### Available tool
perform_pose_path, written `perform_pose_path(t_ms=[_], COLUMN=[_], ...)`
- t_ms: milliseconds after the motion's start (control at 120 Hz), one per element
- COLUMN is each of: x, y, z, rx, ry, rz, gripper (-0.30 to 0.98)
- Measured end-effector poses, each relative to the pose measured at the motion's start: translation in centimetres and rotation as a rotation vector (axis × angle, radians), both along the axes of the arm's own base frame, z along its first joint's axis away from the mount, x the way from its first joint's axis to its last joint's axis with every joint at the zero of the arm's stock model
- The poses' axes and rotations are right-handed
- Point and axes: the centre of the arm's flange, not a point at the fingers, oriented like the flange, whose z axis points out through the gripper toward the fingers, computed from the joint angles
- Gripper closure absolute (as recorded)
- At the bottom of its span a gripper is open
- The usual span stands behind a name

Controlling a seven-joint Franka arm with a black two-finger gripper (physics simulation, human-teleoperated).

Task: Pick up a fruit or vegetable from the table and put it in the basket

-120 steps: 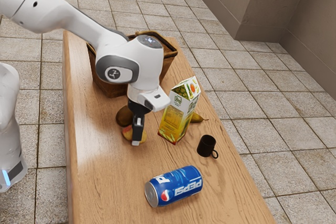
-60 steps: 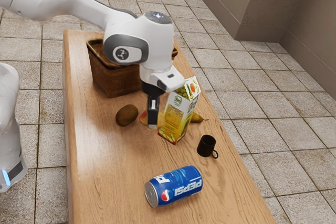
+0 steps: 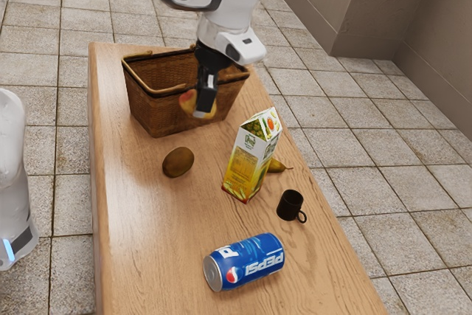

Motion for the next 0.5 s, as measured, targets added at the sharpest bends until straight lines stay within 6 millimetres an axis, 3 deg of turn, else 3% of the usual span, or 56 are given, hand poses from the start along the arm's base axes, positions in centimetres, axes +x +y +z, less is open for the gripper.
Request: perform_pose_path(t_ms=[83,308,500], x=[0.1,-0.3,-0.4], y=[1.9,9.8,16.0], z=[0.1,2.2,2.3], rx=[0.025,0.044,0.043], ry=[0.003,-0.029,-0.069], rz=[0.05,0.213,0.327], gripper=[0.27,0.26,0.26])
